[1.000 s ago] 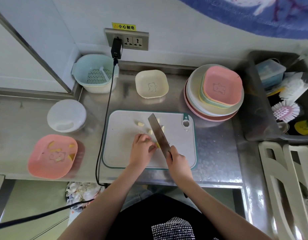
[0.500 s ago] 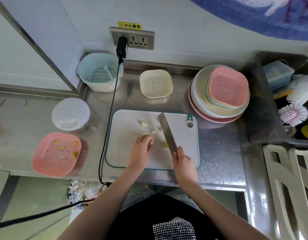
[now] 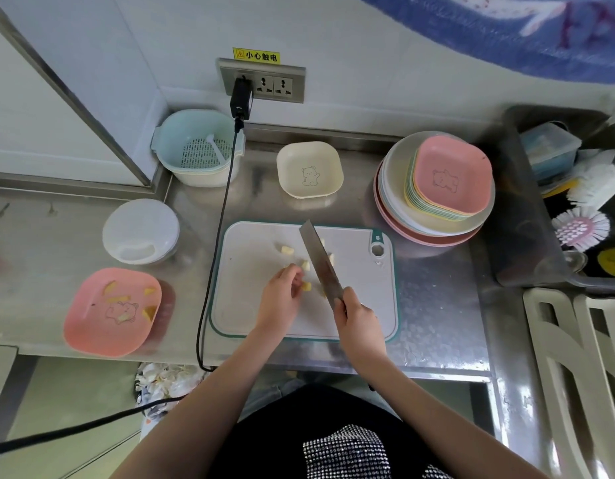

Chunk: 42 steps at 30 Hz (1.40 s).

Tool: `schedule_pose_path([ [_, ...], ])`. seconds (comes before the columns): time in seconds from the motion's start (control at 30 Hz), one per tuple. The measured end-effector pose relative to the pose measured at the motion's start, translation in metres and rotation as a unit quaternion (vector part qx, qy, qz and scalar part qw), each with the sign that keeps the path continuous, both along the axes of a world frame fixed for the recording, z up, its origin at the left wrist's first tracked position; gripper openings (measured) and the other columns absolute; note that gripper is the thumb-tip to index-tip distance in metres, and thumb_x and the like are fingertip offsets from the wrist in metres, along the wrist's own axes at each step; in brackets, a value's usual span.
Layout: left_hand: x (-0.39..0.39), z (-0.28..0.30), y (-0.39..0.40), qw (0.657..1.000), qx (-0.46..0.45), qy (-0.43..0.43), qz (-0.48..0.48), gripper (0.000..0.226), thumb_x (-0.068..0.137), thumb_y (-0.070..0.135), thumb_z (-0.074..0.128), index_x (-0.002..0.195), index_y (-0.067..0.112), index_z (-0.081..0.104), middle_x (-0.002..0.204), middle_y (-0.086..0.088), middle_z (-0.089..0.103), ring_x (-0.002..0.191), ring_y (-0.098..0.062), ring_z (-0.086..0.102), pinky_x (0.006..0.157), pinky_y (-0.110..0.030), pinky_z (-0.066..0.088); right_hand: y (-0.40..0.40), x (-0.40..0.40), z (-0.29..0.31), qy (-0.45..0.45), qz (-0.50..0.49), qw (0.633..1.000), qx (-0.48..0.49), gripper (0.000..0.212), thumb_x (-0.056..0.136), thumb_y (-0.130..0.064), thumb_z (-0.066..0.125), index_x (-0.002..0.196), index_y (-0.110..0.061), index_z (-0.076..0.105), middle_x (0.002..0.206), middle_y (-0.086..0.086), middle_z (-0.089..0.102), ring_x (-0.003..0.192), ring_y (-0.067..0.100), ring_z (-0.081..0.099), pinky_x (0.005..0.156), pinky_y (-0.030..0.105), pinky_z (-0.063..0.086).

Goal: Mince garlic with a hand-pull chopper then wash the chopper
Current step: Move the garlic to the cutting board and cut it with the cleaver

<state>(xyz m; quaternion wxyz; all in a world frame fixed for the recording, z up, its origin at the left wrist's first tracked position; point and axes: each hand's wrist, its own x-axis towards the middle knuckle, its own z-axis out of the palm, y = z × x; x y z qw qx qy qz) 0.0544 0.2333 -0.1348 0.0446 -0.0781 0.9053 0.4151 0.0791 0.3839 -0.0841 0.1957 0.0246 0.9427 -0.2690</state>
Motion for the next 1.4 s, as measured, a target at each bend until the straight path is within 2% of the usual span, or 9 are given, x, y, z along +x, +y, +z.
schedule_pose_path([
  [0.17,0.003,-0.001,-0.01,0.999,-0.034,0.011,0.021,0.018,0.083,0.004,0.066,0.101,0.006,0.066,0.102,-0.007,0.063,0.099,-0.024,0.056,0.085,-0.031,0.048,-0.011,0.004,-0.005,-0.006,0.037,0.999,0.014,0.026,0.102,-0.025,0.031,0.124,-0.012,0.038,0.08,0.013,0.061,0.07,0.033,0.056,0.06,0.037,0.043],
  [0.43,0.006,-0.007,-0.009,0.999,-0.047,-0.007,0.015,0.007,0.085,0.009,0.066,0.087,0.009,0.072,0.096,-0.003,0.062,0.097,-0.021,0.053,0.085,-0.032,0.047,-0.019,0.004,-0.01,-0.027,0.069,0.995,0.072,0.025,0.102,-0.017,0.031,0.125,-0.01,0.037,0.086,0.014,0.062,0.066,0.029,0.047,0.059,0.032,0.037],
  [0.63,0.006,-0.007,-0.012,0.999,-0.051,-0.009,0.015,0.008,0.085,0.012,0.067,0.084,0.007,0.073,0.095,-0.006,0.062,0.097,-0.022,0.053,0.084,-0.029,0.045,-0.027,0.002,-0.013,-0.036,0.076,0.992,0.096,0.032,0.1,-0.013,0.031,0.132,-0.015,0.031,0.086,0.013,0.062,0.07,0.03,0.054,0.061,0.034,0.039],
  [0.77,0.009,-0.007,-0.017,0.999,-0.047,-0.002,0.01,0.006,0.083,0.012,0.07,0.086,0.008,0.073,0.094,-0.005,0.061,0.097,-0.024,0.055,0.085,-0.031,0.046,-0.013,-0.007,-0.013,-0.052,0.023,0.998,0.0,0.015,0.101,-0.024,0.035,0.106,-0.013,0.043,0.078,0.013,0.058,0.067,0.03,0.05,0.062,0.037,0.042],
  [0.93,0.007,0.002,-0.015,0.998,-0.03,0.044,0.021,0.015,0.084,0.021,0.071,0.093,0.009,0.067,0.091,-0.001,0.061,0.089,-0.017,0.055,0.077,-0.023,0.045,-0.003,-0.004,-0.006,-0.018,-0.01,0.995,-0.097,0.017,0.098,-0.023,0.042,0.082,-0.025,0.036,0.055,-0.001,0.043,0.049,0.018,0.038,0.049,0.03,0.031],
  [1.03,0.0,0.01,-0.01,0.998,-0.033,0.059,-0.004,0.01,0.084,0.019,0.07,0.088,0.01,0.068,0.087,0.0,0.061,0.083,-0.015,0.055,0.073,-0.025,0.047,-0.003,-0.004,-0.004,-0.008,-0.016,0.995,-0.095,0.02,0.098,-0.022,0.041,0.078,-0.024,0.035,0.055,-0.002,0.041,0.048,0.018,0.036,0.047,0.029,0.028],
  [1.17,-0.003,0.008,-0.025,0.993,-0.097,0.069,-0.014,0.005,0.08,0.008,0.069,0.085,0.007,0.066,0.084,-0.007,0.061,0.082,-0.027,0.059,0.069,-0.041,0.052,0.014,-0.008,-0.003,0.067,-0.059,0.996,-0.025,0.018,0.099,-0.023,0.039,0.082,-0.017,0.034,0.055,0.0,0.042,0.05,0.024,0.04,0.047,0.03,0.029],
  [1.3,0.0,0.009,-0.045,0.985,-0.152,0.083,0.005,0.018,0.076,0.001,0.069,0.092,0.006,0.064,0.088,-0.01,0.062,0.084,-0.032,0.059,0.069,-0.04,0.051,0.039,-0.011,-0.001,0.106,-0.097,0.988,0.048,0.012,0.1,-0.022,0.035,0.091,-0.015,0.036,0.072,0.007,0.054,0.058,0.029,0.045,0.051,0.033,0.037],
  [1.4,-0.005,0.011,-0.046,0.981,-0.175,0.079,-0.034,0.023,0.074,0.003,0.069,0.096,0.006,0.063,0.093,-0.011,0.063,0.086,-0.034,0.059,0.072,-0.04,0.049,0.04,-0.013,-0.01,0.076,-0.093,0.99,0.08,0.015,0.1,-0.018,0.031,0.112,-0.012,0.04,0.106,0.013,0.055,0.089,0.032,0.052,0.073,0.041,0.044],
])
